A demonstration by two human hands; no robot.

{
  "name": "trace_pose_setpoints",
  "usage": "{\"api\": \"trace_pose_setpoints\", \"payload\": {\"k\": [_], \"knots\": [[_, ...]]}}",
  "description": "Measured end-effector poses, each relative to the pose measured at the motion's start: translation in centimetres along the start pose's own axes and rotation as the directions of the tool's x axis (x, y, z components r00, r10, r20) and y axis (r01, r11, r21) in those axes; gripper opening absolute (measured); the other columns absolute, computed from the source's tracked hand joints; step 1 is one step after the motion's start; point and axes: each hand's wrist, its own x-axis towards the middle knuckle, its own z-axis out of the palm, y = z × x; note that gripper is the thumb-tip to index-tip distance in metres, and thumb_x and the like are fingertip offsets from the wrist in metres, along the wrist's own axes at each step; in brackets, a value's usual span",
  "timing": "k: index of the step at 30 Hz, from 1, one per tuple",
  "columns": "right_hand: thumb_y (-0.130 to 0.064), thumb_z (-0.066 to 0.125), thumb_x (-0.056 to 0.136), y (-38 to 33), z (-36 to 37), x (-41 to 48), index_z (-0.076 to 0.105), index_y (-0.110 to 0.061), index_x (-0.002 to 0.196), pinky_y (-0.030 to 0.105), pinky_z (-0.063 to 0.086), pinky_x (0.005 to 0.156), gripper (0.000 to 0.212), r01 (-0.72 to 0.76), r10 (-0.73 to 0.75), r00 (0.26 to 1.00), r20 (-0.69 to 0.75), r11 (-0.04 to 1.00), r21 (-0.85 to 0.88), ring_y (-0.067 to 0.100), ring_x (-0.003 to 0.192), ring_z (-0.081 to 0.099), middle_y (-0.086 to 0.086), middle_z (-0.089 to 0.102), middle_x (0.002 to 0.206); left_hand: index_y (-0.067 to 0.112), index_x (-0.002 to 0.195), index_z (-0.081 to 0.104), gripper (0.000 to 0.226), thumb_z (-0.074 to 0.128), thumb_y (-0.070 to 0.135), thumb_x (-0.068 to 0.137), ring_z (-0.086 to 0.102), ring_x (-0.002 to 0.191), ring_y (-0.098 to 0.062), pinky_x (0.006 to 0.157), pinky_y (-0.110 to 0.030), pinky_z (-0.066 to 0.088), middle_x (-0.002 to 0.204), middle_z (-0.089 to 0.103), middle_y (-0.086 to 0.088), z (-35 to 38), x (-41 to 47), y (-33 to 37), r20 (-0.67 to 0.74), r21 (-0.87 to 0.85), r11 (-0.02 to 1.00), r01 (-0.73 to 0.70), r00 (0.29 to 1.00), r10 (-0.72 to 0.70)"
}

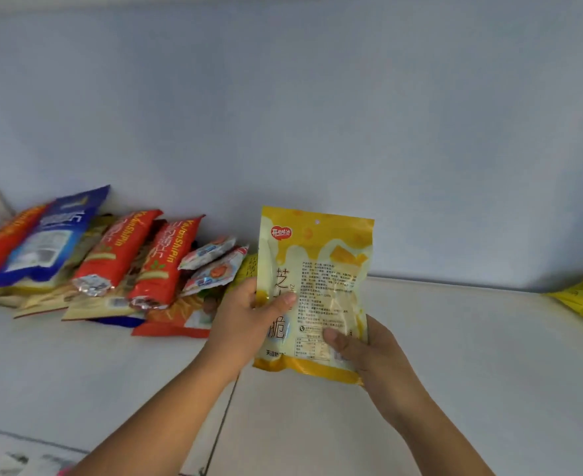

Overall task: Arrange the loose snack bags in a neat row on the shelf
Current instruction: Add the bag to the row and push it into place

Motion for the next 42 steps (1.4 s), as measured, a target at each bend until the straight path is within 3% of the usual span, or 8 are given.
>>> {"api": "trace_pose_setpoints", "payload": {"k": [10,14,19,25,29,33,37,42], "knots": [[-0.019,0.08,0.088,1.7,15.1,2.7,0.066,-0.017,0.131,0.053,0.057,0.098,0.045,0.019,-0.021,0.996,0.085,0.999,0.026,0.028,0.109,0.075,0.004,0.078,0.12,0.012,0.114,0.07,0.027,0.072,0.023,0.09,0.076,0.099,-0.019,0.092,-0.047,0.059,0.106,0.08,0.0,-15.5,-3.5,-1.3,-0.226,-0.068,0.996,0.057,0.971,-0.071],[-0.022,0.076,0.085,2.6,22.6,4.0,0.066,-0.019,0.132,0.057,0.057,0.097,0.048,0.032,-0.033,0.999,0.018,0.998,0.057,0.027,0.112,0.074,0.003,0.077,0.122,0.012,0.115,0.067,0.024,0.067,0.024,0.094,0.077,0.094,-0.013,0.08,-0.034,0.061,0.103,0.08,0.002,-22.9,-3.6,-2.1,-0.238,-0.085,0.994,0.072,0.967,-0.09],[-0.018,0.073,0.093,2.6,32.3,5.7,0.065,-0.018,0.127,0.041,0.059,0.063,0.035,-0.019,0.02,1.0,-0.023,0.997,0.075,0.031,0.097,0.077,0.006,0.08,0.113,0.02,0.124,0.065,0.032,0.064,0.034,0.095,0.076,0.098,-0.021,0.083,-0.049,0.063,0.112,0.077,-0.001,-33.6,-3.4,-3.3,-0.251,-0.058,0.99,0.127,0.958,-0.137],[-0.008,0.066,0.094,-1.1,39.7,9.9,0.065,-0.018,0.112,0.044,0.062,0.071,0.021,-0.074,0.094,0.975,-0.204,0.992,0.101,0.027,0.091,0.076,0.009,0.077,0.11,0.021,0.116,0.066,0.02,0.059,0.029,0.1,0.078,0.08,-0.017,0.069,-0.033,0.059,0.095,0.08,0.004,-41.0,-3.2,-4.5,-0.328,-0.103,0.984,0.148,0.928,-0.174],[-0.014,0.063,0.097,-4.7,42.1,15.4,0.062,-0.017,0.106,0.044,0.062,0.086,0.01,-0.059,0.044,0.969,-0.243,0.997,-0.058,0.022,0.093,0.069,0.009,0.07,0.114,0.022,0.111,0.069,0.016,0.058,0.028,0.101,0.078,0.08,-0.016,0.077,-0.036,0.06,0.092,0.08,0.006,-43.2,-3.6,-5.8,-0.325,-0.094,0.978,0.186,0.923,-0.207],[-0.029,0.065,0.096,-4.2,42.4,20.5,0.046,-0.011,0.137,0.025,0.054,0.054,0.049,-0.103,-0.056,0.974,-0.22,0.756,-0.647,0.016,0.082,0.068,0.0,0.067,0.106,0.022,0.107,0.07,0.013,0.059,0.025,0.1,0.078,0.08,-0.016,0.075,-0.034,0.059,0.089,0.08,0.003,-44.8,-3.7,-6.8,-0.308,-0.071,0.971,0.229,0.921,-0.24],[-0.055,0.063,0.088,-2.1,42.1,21.8,0.043,-0.016,0.14,0.054,0.052,0.101,0.068,-0.155,-0.135,0.961,-0.241,0.462,-0.873,0.035,0.123,0.055,0.008,0.059,0.13,0.02,0.105,0.071,0.013,0.059,0.023,0.1,0.077,0.081,-0.015,0.075,-0.034,0.058,0.091,0.08,0.002,-46.0,-3.2,-7.1,-0.29,-0.027,0.976,0.216,0.933,-0.214],[-0.067,0.053,0.079,-1.8,41.7,21.2,0.051,-0.02,0.134,0.054,0.053,0.099,0.072,-0.128,-0.183,0.952,-0.247,0.493,-0.861,0.031,0.121,0.055,0.002,0.061,0.129,0.03,0.104,0.07,0.01,0.063,0.028,0.097,0.075,0.09,-0.009,0.083,-0.033,0.058,0.096,0.078,0.008,-45.3,-2.1,-6.3,-0.194,0.117,0.986,0.115,0.977,-0.091]]}}
